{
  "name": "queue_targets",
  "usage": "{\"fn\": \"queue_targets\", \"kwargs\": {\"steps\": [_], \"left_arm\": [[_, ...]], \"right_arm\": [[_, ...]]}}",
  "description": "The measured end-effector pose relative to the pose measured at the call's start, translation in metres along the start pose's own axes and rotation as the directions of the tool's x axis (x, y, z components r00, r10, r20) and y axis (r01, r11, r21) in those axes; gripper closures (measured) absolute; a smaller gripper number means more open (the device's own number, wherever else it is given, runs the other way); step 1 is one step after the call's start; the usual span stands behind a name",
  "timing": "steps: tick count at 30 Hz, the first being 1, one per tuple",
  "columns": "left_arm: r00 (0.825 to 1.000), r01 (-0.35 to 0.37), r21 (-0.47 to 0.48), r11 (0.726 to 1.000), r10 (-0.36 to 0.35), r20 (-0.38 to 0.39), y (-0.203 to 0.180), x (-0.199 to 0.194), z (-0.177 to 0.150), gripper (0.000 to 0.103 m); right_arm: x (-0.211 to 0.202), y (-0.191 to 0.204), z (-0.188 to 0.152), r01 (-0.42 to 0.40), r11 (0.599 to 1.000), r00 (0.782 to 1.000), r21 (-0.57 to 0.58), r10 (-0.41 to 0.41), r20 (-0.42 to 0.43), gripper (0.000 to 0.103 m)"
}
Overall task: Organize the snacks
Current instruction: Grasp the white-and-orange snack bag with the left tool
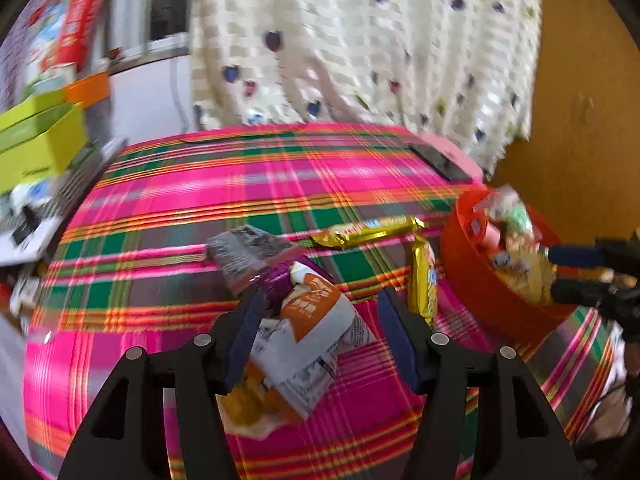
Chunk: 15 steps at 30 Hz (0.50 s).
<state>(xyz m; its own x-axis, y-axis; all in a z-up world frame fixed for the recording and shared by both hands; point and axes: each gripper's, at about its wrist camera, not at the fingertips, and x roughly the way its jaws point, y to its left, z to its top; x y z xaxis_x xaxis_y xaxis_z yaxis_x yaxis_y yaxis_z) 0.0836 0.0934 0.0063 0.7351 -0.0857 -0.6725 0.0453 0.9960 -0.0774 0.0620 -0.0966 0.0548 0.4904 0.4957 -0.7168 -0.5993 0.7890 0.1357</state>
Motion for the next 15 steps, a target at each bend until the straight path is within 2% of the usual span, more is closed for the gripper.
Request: {"fn": "queue_targets", "kwargs": {"steps": [3,7,12,15], "left_arm": [[0.999,0.015,0.057,0.998,-0.013,-0.044,-0.001,0.014,0.0,0.043],[0.997,0.008,0.139,0.99,0.004,-0.083,-0.008,0.02,-0.009,0.043],[0.992,0.031,0.124,0.992,-0.015,-0.123,-0.013,0.02,-0.021,0.043],[0.99,0.022,0.066,0.998,-0.013,-0.139,-0.01,0.023,-0.024,0.043]], "right_arm": [[0.005,0.005,0.002,-0.005,1.0,1.0,-0.007,0.005,-0.007,0.053],[0.01,0.012,0.004,-0.018,1.0,1.0,-0.019,0.018,-0.013,0.053],[0.014,0.02,0.004,-0.029,0.999,0.999,-0.034,0.028,-0.022,0.053],[0.014,0.022,0.004,-0.03,0.999,0.999,-0.041,0.029,-0.025,0.053]]}}
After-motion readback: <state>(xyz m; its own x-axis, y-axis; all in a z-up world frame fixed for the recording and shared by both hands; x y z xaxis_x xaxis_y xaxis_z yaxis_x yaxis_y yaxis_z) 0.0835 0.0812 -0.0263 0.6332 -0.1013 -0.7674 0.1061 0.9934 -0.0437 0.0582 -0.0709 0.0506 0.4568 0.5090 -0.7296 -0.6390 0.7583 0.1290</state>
